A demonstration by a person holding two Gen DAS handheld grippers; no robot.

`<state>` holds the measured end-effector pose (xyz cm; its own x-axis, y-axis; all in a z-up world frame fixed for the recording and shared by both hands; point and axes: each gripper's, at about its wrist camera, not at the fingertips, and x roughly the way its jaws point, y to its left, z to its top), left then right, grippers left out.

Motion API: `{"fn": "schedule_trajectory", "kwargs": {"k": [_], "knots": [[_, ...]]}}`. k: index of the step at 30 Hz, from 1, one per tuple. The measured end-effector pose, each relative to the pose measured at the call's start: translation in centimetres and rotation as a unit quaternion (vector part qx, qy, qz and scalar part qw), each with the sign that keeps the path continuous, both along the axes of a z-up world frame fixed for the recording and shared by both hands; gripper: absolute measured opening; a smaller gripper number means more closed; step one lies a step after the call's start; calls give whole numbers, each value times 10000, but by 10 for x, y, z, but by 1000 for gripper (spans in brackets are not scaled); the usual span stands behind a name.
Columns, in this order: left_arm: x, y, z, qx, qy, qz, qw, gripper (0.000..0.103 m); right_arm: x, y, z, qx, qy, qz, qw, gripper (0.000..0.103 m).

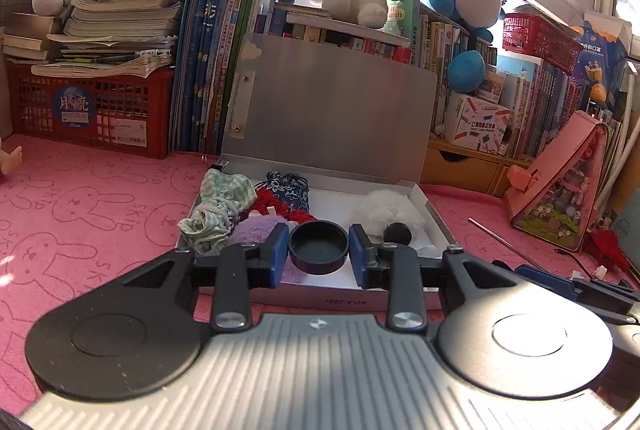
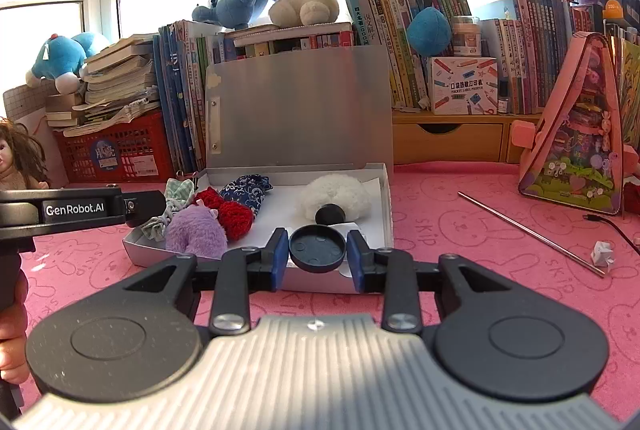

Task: Organize objects
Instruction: 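Carry the black lid toward the box with the right tool while the left tool carries its lid, then lower both black lids into the box and open both tools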

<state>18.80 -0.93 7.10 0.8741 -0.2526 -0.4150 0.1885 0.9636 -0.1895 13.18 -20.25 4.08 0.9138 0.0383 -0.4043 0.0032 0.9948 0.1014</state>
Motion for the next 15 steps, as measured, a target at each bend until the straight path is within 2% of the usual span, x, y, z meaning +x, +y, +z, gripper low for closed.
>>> {"fn": "schedule_trajectory", "kwargs": {"k": [10,15], "knots": [[23,-2,-10,141,108,54,9998,37,24,-3,-9,-41,199,70,9998,36],[40,-1,-10,15,202,67,9998,37,41,-10,-10,165,388,97,9991,36]]}}
